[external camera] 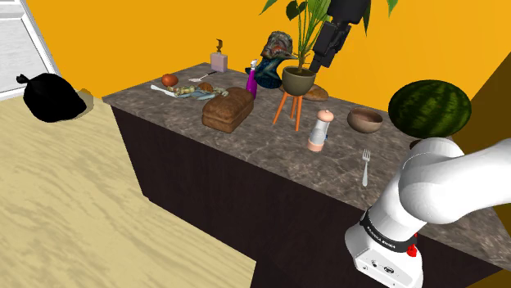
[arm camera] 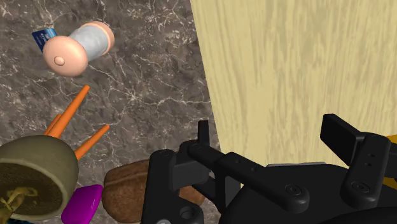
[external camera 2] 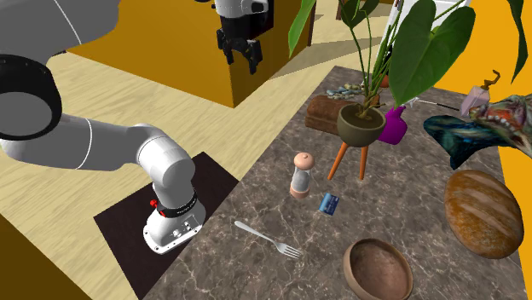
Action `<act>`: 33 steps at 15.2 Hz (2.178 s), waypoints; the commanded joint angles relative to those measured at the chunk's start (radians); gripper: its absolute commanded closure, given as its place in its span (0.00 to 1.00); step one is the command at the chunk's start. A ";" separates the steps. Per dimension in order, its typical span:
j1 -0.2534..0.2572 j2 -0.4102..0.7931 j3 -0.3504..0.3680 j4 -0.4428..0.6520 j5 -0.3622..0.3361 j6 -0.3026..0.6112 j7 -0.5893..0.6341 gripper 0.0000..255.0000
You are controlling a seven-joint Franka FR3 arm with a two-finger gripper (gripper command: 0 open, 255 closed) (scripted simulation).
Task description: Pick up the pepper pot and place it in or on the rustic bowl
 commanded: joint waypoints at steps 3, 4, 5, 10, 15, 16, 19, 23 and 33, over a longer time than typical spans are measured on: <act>-0.010 -0.017 -0.036 -0.052 -0.025 0.034 -0.047 0.00; -0.015 -0.024 -0.054 -0.076 -0.038 0.052 -0.071 0.00; -0.020 -0.030 -0.073 -0.099 -0.051 0.070 -0.095 0.00; -0.051 -0.035 -0.174 -0.196 -0.121 0.166 -0.214 0.00; -0.083 0.001 -0.284 -0.261 -0.191 0.275 -0.336 0.00; -0.088 0.013 -0.308 -0.270 -0.204 0.298 -0.361 0.00; -0.101 0.061 -0.381 -0.288 -0.240 0.372 -0.436 0.00; -0.106 0.149 -0.484 -0.291 -0.275 0.475 -0.539 0.00; -0.074 0.308 -0.619 -0.317 -0.276 0.670 -0.652 0.00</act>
